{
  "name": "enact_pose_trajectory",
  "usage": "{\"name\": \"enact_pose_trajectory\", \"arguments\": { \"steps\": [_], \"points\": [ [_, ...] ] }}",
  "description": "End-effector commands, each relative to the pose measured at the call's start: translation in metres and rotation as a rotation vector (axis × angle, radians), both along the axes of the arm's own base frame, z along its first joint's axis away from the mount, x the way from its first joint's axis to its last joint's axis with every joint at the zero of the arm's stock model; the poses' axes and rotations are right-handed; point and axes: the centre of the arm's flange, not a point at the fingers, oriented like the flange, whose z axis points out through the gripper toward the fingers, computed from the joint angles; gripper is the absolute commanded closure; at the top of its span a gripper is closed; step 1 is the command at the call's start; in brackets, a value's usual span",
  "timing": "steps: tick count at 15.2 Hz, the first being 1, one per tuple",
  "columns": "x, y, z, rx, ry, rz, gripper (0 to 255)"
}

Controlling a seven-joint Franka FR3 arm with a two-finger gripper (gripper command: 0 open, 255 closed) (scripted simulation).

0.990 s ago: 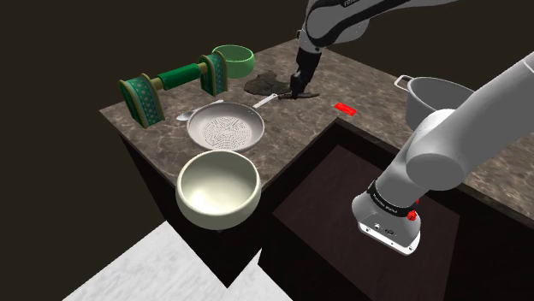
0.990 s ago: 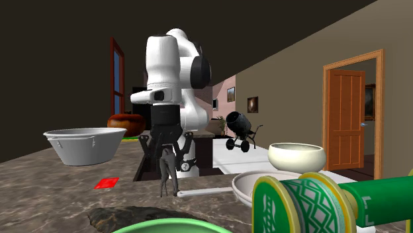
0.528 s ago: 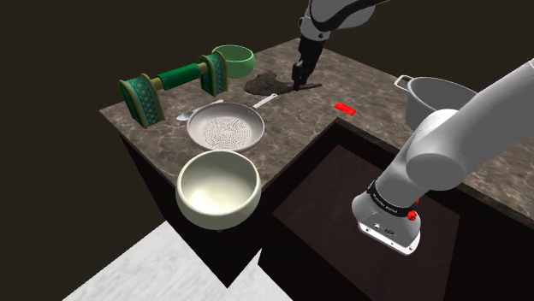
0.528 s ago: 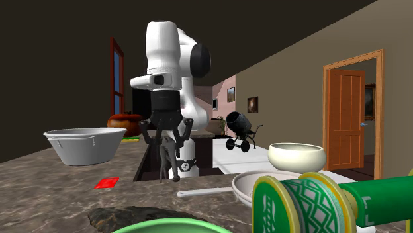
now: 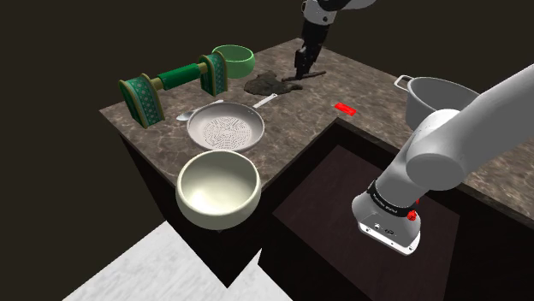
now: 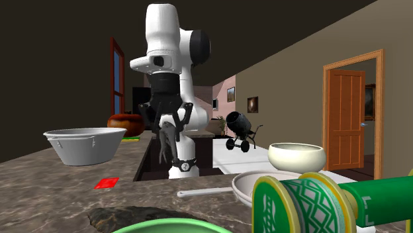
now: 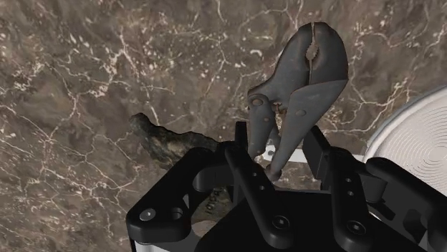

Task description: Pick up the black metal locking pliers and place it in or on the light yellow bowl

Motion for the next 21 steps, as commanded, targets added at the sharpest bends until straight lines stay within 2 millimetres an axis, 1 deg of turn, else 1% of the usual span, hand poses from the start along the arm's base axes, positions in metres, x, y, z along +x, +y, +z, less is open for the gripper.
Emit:
{"name": "enact_pose_trajectory", "arguments": {
  "steps": [1,3,21],
  "points": [
    [-0.001,0.0,0.011,0.0,0.001,0.0,255],
    [-0.001,0.0,0.019,0.0,0.001,0.0,255],
    [-0.053,0.232,0.021,0.0,0.001,0.0,255]
  ]
}}
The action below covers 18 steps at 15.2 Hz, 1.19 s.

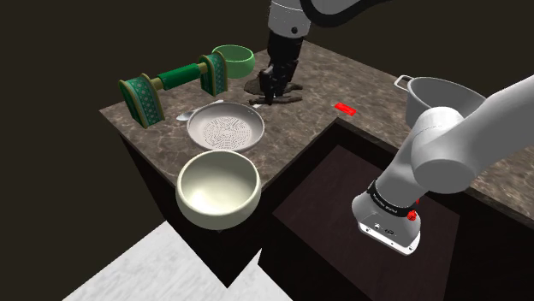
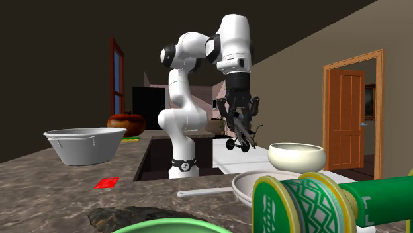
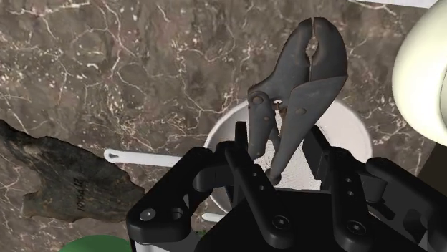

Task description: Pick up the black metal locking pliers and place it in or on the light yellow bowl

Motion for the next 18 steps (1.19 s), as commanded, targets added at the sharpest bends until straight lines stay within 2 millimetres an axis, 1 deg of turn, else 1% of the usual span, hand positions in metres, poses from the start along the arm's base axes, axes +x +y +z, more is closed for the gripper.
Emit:
{"name": "enact_pose_trajectory", "arguments": {
  "steps": [1,18],
  "points": [
    [-0.007,0.026,0.0,0.0,0.0,-0.002,255],
    [-0.056,0.245,0.002,0.0,0.0,-0.002,255]
  ]
}}
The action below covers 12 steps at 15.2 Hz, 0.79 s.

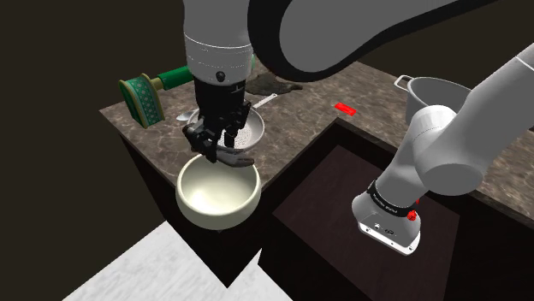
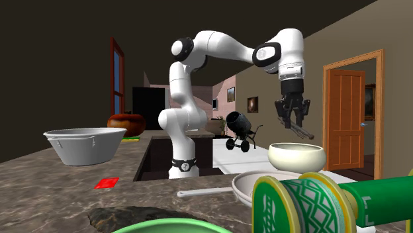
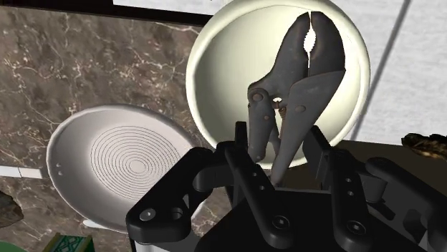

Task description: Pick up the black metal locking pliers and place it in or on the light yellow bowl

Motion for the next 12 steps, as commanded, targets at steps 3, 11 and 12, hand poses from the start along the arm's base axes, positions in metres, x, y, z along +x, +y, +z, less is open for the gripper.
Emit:
{"name": "enact_pose_trajectory", "arguments": {
  "steps": [3,11,12],
  "points": [
    [-0.003,0.013,-0.014,0.001,0.0,-0.002,255],
    [-0.003,0.013,-0.056,0.001,0.0,-0.002,255],
    [-0.003,0.013,-0.061,0.001,0.0,-0.002,255]
  ]
}}
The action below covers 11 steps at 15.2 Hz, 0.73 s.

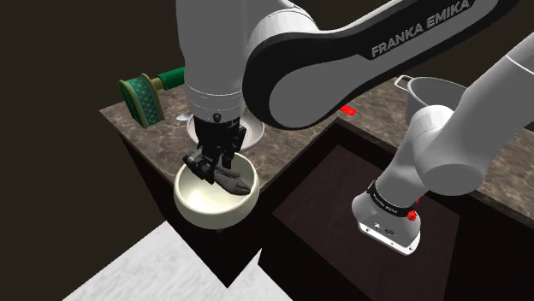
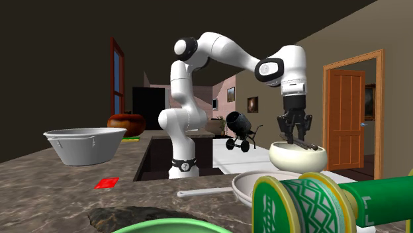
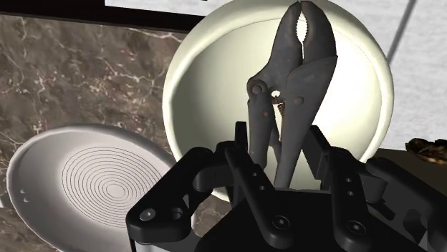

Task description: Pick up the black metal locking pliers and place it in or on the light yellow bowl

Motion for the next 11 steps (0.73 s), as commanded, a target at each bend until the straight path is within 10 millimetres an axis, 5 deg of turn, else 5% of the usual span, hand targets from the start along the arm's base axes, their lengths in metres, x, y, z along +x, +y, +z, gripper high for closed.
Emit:
{"name": "enact_pose_trajectory", "arguments": {
  "steps": [1,10,11],
  "points": [
    [0.0002,0.0005,-0.0104,0.0,0.0,0.0,255],
    [0.0002,0.0005,-0.0156,0.0,0.0,0.0,255],
    [0.0012,0.0007,-0.0155,0.0,0.0,0.0,0]
  ]
}}
